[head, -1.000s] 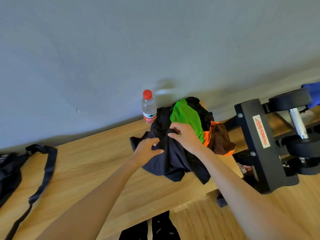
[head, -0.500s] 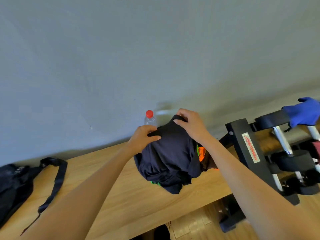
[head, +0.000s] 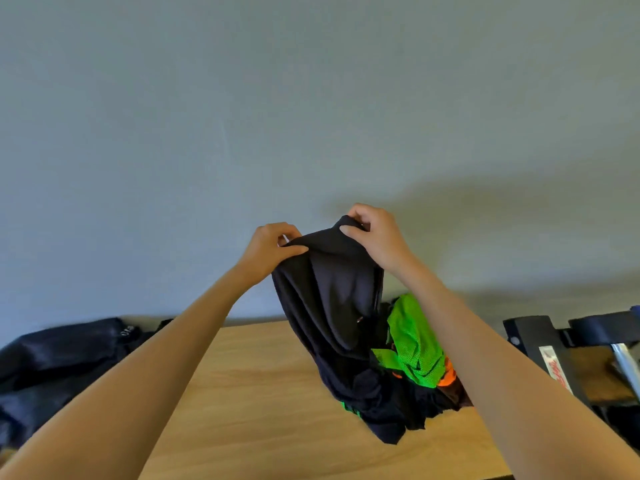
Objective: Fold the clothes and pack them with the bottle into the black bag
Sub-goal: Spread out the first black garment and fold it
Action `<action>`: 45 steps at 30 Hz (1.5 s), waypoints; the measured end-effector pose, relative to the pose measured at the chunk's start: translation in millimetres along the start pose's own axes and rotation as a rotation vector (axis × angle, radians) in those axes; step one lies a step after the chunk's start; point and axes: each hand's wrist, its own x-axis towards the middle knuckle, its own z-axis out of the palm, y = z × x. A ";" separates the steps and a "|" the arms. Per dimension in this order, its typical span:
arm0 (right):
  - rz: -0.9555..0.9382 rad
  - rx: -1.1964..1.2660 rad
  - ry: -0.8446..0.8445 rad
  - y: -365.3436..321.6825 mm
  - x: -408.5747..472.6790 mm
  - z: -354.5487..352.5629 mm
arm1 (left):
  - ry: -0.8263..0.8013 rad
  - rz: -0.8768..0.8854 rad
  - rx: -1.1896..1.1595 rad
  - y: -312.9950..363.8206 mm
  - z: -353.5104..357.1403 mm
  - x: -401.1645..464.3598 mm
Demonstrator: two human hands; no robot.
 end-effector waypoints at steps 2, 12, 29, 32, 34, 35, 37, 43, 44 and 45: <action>-0.028 0.011 -0.006 -20.6 9.5 15.2 | 0.038 0.001 0.006 -2.2 -30.2 -7.0; -0.058 0.015 -0.067 -101.9 26.5 112.2 | 0.069 -0.053 0.023 -55.0 -137.9 -67.2; 0.438 -0.046 -0.585 57.7 -153.9 263.1 | -0.414 -0.462 -0.117 -234.4 -2.4 -242.5; 0.491 -0.119 -0.753 77.5 -171.4 275.6 | -0.386 -0.502 -0.164 -255.3 9.6 -260.4; 0.499 -0.166 -0.721 89.4 -171.3 284.0 | -0.306 -0.544 -0.149 -269.9 11.1 -264.3; 0.485 -0.185 -0.674 92.6 -166.6 288.2 | -0.249 -0.562 -0.124 -276.7 10.1 -263.2; 0.437 -0.201 -0.591 97.2 -153.5 298.6 | -0.137 -0.553 -0.021 -287.7 7.5 -257.9; 0.123 -0.476 -0.700 113.9 -109.4 341.0 | -0.191 -0.432 0.395 -302.3 13.8 -234.0; 0.098 -0.532 -0.743 120.1 -107.1 347.4 | -0.276 -0.430 0.441 -304.2 19.7 -232.3; 0.085 -0.580 -0.786 126.9 -106.7 352.1 | -0.353 -0.423 0.481 -307.2 26.4 -231.5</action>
